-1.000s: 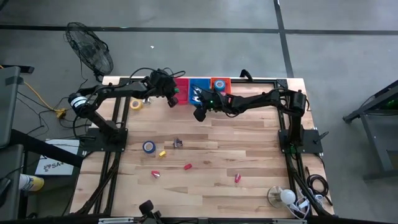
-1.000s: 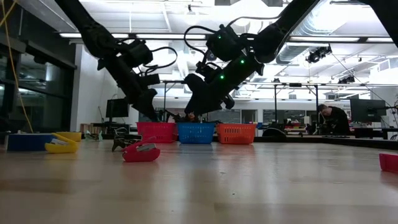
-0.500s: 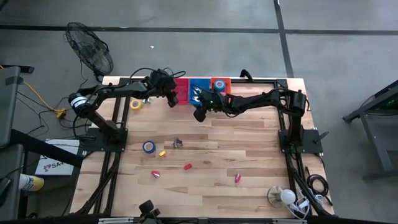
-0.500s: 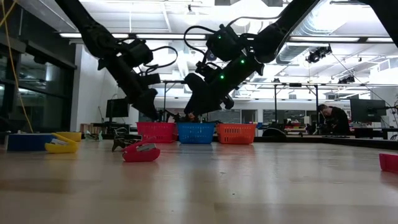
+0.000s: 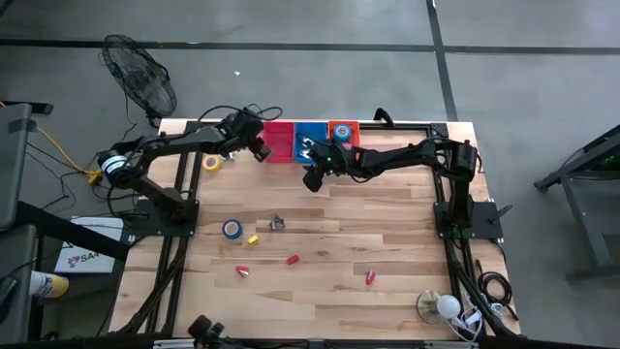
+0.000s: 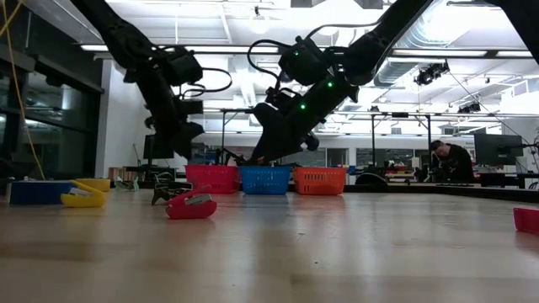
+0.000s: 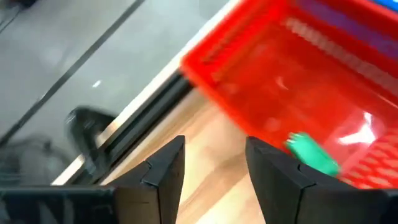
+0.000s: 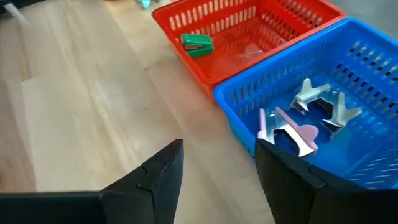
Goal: Pick and place Stapler, Stapler remover, tape
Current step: Put the blue staple remover into the blue bin
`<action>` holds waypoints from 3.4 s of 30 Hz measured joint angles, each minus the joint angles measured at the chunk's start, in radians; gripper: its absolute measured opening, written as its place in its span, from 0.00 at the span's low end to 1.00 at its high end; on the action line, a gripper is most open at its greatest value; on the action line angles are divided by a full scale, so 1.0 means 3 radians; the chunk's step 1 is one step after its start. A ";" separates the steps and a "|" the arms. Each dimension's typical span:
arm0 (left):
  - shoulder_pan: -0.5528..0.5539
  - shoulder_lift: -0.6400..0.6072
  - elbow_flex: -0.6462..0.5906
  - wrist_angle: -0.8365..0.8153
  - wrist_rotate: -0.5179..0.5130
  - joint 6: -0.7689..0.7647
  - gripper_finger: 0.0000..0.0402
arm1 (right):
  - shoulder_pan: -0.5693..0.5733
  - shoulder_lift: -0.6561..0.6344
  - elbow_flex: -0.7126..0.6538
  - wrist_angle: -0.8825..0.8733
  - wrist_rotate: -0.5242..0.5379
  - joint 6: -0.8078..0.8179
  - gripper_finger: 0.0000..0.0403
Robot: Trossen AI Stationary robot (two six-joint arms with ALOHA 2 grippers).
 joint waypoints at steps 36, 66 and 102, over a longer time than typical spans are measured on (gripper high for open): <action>0.0980 0.0134 0.0000 -0.1004 0.0688 -0.1459 0.41 | 0.0084 0.0000 0.0000 -0.0034 -0.0458 -0.0099 0.47; 0.0927 0.0212 -0.0001 -0.1195 0.0701 -0.1544 0.41 | 0.0208 0.0000 0.0000 -0.0023 -0.0452 -0.0174 0.47; 0.0605 0.0442 0.0003 -0.1390 0.0678 -0.1624 0.19 | 0.0256 0.0000 0.0000 -0.0046 -0.0457 -0.0175 0.47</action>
